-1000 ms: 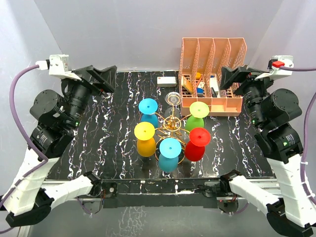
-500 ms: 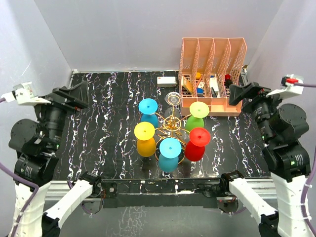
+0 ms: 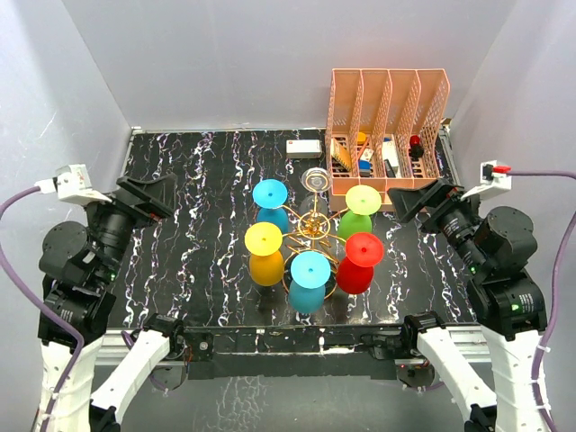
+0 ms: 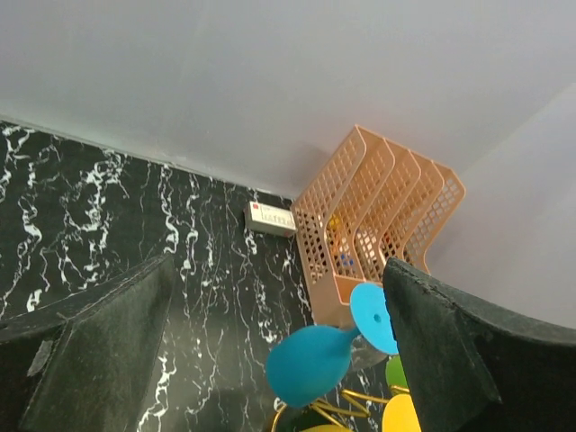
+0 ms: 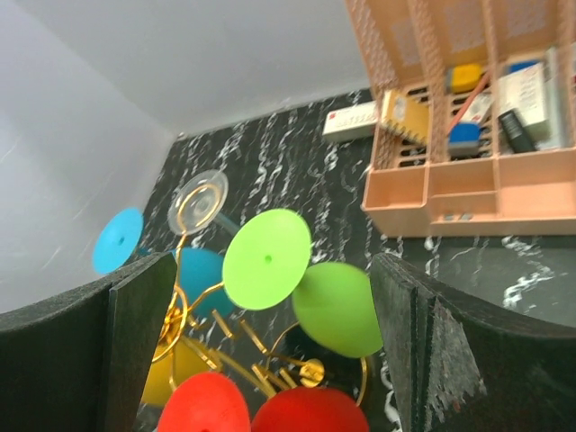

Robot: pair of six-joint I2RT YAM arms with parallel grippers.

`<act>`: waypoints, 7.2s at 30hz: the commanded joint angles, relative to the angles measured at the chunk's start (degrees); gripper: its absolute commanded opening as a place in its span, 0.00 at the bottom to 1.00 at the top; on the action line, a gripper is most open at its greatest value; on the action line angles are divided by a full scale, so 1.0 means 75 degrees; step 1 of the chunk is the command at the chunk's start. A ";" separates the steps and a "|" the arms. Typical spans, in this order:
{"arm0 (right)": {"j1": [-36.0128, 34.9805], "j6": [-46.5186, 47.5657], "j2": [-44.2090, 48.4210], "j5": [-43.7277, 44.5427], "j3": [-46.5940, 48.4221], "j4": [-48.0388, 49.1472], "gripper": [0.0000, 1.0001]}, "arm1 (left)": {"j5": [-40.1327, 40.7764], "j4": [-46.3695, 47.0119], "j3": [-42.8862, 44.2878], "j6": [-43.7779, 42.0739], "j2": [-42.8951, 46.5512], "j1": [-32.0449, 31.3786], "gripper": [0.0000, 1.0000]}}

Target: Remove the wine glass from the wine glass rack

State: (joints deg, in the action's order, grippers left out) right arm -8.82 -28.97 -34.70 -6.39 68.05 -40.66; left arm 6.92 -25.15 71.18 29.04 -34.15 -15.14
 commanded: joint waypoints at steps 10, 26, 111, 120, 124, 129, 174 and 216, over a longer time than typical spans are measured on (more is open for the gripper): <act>0.0081 -0.0889 0.0229 -0.1939 -0.0123 -0.0428 0.98 | -0.1202 -0.0282 -0.0471 0.0314 -0.0211 0.0124 0.97; 0.0092 -0.0309 0.0805 -0.3500 -0.0842 -0.1263 0.92 | -0.1820 -0.0026 -0.0813 0.0559 -0.0524 0.0132 0.97; 0.0093 -0.4171 0.0506 -0.3866 -0.1128 -0.0305 0.08 | -0.1696 -0.0151 -0.0676 0.0324 -0.0601 0.0138 0.97; 0.0086 -0.4827 0.0628 -0.4335 -0.1570 0.0318 0.08 | -0.1629 -0.0209 -0.0666 0.0278 -0.0580 0.0133 0.97; 0.0089 -0.4969 0.0633 -0.4494 -0.1693 0.0561 0.08 | -0.1631 -0.0201 -0.0678 0.0286 -0.0579 0.0141 0.97; 0.0087 -0.4784 0.0374 -0.5030 -0.1697 0.0652 0.08 | -0.1628 -0.0231 -0.0623 0.0255 -0.0600 0.0138 0.97; 0.0088 -0.1918 -0.1397 -0.5655 0.0280 -0.1706 0.08 | -0.1744 -0.0098 -0.0631 0.0242 -0.0691 0.0134 0.97; -0.0996 -0.1995 -0.2300 -0.6178 0.0273 -0.1064 0.08 | -0.1614 -0.0210 -0.0571 0.0148 -0.0591 0.0140 0.97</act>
State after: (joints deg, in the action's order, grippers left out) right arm -15.77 -43.55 -52.03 -51.18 68.58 -53.34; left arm -5.34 -27.09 65.47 30.85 -39.16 -14.37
